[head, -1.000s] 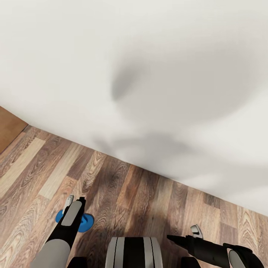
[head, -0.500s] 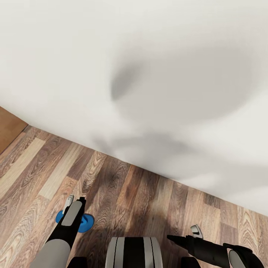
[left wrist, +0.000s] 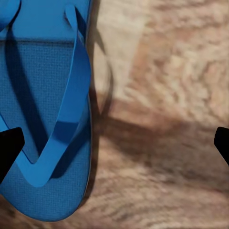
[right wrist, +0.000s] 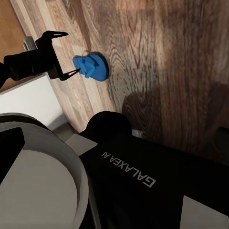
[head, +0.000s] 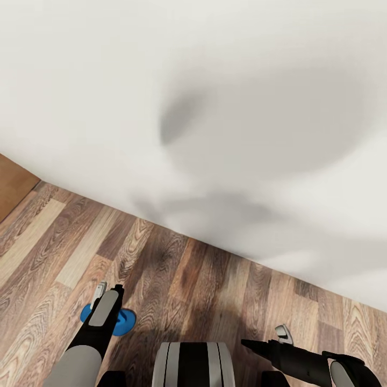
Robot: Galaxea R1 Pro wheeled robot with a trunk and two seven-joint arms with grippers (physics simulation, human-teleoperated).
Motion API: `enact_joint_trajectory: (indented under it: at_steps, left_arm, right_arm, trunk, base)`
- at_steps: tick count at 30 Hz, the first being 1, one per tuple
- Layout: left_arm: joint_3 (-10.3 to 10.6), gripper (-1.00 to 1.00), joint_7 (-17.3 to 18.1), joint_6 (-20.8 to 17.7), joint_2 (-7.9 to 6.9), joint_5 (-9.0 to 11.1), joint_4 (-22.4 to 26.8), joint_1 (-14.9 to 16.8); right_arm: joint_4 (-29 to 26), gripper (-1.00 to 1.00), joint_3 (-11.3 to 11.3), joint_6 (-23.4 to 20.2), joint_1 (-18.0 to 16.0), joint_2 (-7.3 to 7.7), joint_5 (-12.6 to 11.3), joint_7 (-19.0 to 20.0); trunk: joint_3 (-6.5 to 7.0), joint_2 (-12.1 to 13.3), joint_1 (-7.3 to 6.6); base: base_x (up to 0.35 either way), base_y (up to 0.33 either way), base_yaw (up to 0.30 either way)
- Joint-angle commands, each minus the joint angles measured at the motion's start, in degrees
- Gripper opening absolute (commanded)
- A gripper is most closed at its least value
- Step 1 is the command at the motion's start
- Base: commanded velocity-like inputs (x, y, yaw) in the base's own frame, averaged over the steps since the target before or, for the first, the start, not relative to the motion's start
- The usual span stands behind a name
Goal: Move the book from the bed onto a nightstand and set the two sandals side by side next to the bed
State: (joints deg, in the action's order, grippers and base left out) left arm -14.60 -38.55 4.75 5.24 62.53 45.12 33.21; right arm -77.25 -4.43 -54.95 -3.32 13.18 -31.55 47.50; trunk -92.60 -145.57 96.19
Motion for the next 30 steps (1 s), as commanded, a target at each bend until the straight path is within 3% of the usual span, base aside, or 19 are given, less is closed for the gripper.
enact_joint_trajectory:
  at_steps: [1, 14, 30]
  left_arm:
    - [-0.1, 1.0, 0.0, 0.5, 0.04, 0.6, 0.1, 0.0]
    - [-0.1, 1.0, 0.0, 0.4, -0.01, 0.6, 0.1, 0.0]
    - [-0.2, 1.0, 0.0, 0.4, -0.01, 0.6, 0.1, 0.0]
  right_arm:
    - [0.0, 1.0, -0.1, -0.2, 0.0, 0.0, 0.1, 0.2]
    - [0.0, 1.0, -0.1, -0.2, 0.0, 0.0, 0.1, 0.2]
    - [0.0, 1.0, -0.1, -0.2, 0.0, 0.0, 0.1, 0.2]
  trunk:
    - [-0.03, 0.0, -0.01]
    - [-0.03, 0.0, -0.01]
    - [-0.03, 0.0, -0.01]
  base:
    - [0.0, 0.0, 0.0]
    - [0.0, 0.009, 0.0]
    - [0.0, 0.124, 0.0]
